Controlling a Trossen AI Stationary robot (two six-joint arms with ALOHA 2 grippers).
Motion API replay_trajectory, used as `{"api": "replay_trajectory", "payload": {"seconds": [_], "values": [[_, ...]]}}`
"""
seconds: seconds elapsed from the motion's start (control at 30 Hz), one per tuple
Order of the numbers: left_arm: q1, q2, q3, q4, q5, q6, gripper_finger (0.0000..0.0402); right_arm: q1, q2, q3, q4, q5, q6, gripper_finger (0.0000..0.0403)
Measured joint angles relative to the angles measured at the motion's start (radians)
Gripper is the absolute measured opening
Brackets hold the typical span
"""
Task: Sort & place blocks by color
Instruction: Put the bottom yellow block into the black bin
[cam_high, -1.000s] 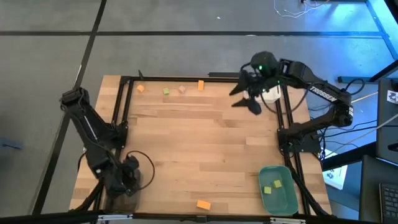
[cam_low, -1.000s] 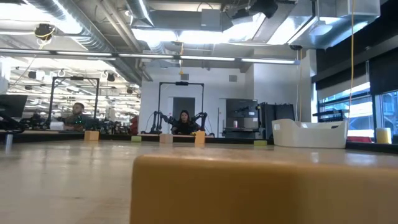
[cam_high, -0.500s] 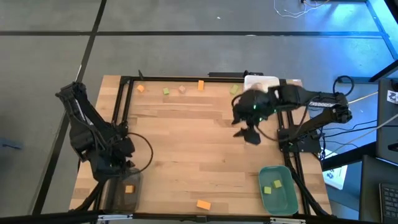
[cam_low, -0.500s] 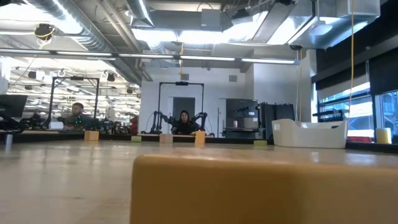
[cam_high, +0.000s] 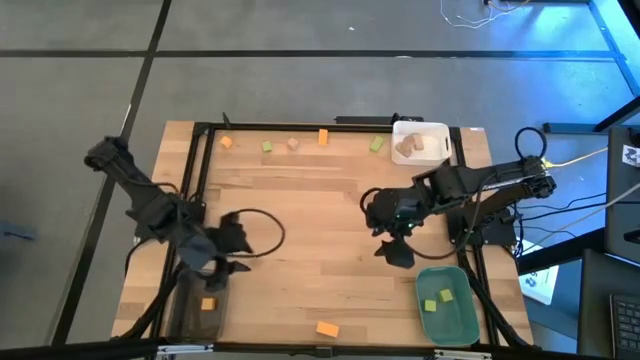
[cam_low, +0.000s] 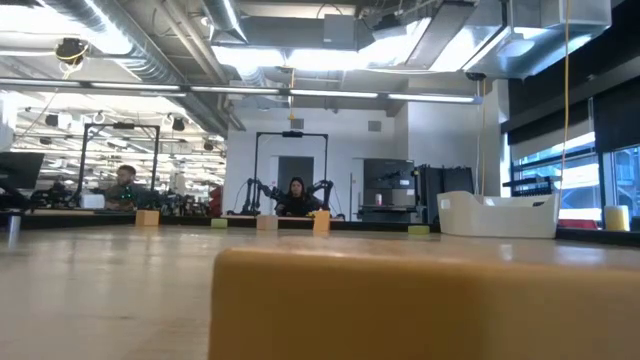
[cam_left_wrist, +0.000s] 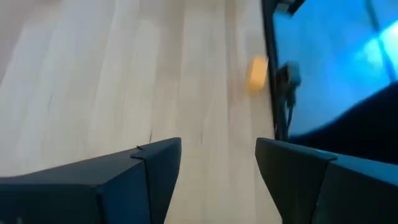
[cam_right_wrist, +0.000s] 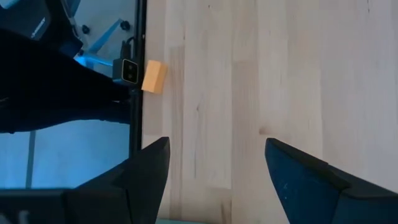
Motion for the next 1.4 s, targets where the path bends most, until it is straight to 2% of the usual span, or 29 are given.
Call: {"api": "replay_trajectory", "payload": {"seconds": [0.13, 0.3, 0.37, 0.57, 0.73, 0.9, 1.1, 1.27, 1.4], "values": [[0.066, 0.057, 0.000, 0.184, 0.076, 0.123, 0.0201, 0.006, -0.004, 0.000, 0.001, 0.001, -0.026, 0.0262], [0.120, 0.189, 0.001, 0.352, 0.149, 0.248, 0.0201, 0.006, -0.008, 0.000, 0.002, 0.001, -0.041, 0.0262], [0.134, 0.236, 0.001, 0.382, 0.172, 0.259, 0.0201, 0.006, -0.012, 0.000, 0.002, 0.009, -0.052, 0.0262], [0.151, 0.377, 0.000, 0.476, 0.217, 0.338, 0.0201, 0.018, -0.066, 0.000, 0.001, 0.121, -0.047, 0.0262], [0.184, 0.465, 0.000, 0.579, 0.333, 0.456, 0.0201, 0.024, -0.130, 0.000, 0.011, 0.182, -0.037, 0.0262], [0.252, 0.514, 0.000, 0.616, 0.461, 0.469, 0.0201, 0.023, -0.185, 0.000, 0.006, 0.245, -0.013, 0.0262], [0.291, 0.562, 0.000, 0.680, 0.431, 0.456, 0.0201, 0.024, -0.229, 0.000, -0.004, 0.282, 0.003, 0.0262], [0.246, 0.614, 0.000, 0.745, 0.326, 0.406, 0.0201, 0.024, -0.247, 0.000, -0.007, 0.282, -0.001, 0.0262], [0.202, 0.649, 0.000, 0.768, 0.302, 0.356, 0.0201, 0.024, -0.248, 0.000, -0.013, 0.281, -0.021, 0.0262]]}}
